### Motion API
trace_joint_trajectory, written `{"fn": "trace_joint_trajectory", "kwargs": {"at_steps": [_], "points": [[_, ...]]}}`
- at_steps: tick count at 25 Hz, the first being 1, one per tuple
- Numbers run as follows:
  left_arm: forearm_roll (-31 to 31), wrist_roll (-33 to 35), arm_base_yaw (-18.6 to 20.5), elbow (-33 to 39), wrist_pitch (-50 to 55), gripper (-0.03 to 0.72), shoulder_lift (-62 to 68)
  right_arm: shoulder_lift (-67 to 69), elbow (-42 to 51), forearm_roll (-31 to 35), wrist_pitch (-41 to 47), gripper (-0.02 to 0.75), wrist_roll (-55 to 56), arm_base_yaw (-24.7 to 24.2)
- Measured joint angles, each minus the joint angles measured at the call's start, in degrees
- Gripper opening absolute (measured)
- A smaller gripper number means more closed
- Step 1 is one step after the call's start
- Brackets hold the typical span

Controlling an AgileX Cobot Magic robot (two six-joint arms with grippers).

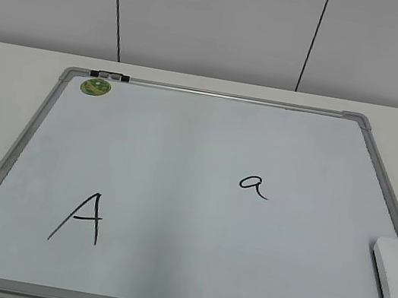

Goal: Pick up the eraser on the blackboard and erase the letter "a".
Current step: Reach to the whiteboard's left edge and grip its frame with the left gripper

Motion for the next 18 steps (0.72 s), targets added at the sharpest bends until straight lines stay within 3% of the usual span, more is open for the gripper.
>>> {"fn": "trace_joint_trajectory", "kwargs": {"at_steps": [18], "points": [[0.0, 0.0, 0.0, 0.0, 0.0, 0.242, 0.0, 0.0, 0.0, 0.0, 0.0, 0.587, 0.0, 0.0]]}}
